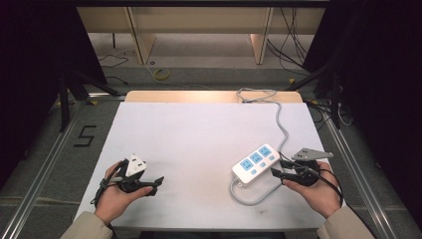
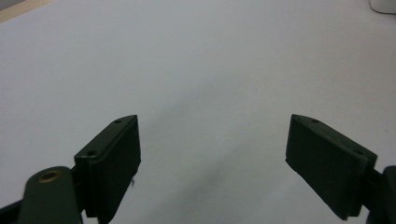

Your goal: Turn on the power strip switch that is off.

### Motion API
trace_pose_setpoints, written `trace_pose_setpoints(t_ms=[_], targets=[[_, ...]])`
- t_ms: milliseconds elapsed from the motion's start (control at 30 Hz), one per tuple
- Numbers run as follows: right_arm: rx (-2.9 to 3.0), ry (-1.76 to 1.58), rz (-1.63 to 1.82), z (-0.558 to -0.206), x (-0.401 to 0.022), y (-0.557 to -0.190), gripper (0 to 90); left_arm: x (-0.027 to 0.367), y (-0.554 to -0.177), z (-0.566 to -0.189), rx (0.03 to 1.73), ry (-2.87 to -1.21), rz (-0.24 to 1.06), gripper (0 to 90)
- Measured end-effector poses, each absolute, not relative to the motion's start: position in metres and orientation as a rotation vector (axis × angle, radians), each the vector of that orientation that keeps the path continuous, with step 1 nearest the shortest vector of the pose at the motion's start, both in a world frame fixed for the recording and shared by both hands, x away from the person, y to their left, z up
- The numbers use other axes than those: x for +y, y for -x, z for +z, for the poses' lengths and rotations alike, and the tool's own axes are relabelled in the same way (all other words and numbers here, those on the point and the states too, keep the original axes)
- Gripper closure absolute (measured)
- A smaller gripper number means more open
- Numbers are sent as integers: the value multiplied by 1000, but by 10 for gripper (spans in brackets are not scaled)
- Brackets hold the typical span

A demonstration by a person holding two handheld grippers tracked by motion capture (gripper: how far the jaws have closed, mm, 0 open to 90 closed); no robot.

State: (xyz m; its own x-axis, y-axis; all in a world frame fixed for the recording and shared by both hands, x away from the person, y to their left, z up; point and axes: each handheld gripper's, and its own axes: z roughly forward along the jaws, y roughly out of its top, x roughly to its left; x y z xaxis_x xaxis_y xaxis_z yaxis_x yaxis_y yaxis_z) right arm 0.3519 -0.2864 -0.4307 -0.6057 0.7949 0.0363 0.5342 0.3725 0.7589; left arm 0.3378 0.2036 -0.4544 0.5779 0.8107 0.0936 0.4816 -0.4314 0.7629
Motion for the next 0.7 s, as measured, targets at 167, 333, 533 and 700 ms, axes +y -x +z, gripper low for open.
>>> trace_pose_setpoints(t_ms=[167, 333, 533, 700], targets=[[2283, -1152, 1109, -433, -291, -350, 467, 204, -338, -454, 1026, -2102, 597, 175], [2266, -1147, 1119, -435, -294, -347, 443, 204, -338, -454, 1024, -2104, 597, 175], [2258, -1148, 1128, -439, -298, -343, 435, 204, -338, -454, 1025, -2103, 596, 174], [2243, -1156, 1135, -440, -301, -341, 433, 204, -338, -455, 1024, -2106, 599, 174]])
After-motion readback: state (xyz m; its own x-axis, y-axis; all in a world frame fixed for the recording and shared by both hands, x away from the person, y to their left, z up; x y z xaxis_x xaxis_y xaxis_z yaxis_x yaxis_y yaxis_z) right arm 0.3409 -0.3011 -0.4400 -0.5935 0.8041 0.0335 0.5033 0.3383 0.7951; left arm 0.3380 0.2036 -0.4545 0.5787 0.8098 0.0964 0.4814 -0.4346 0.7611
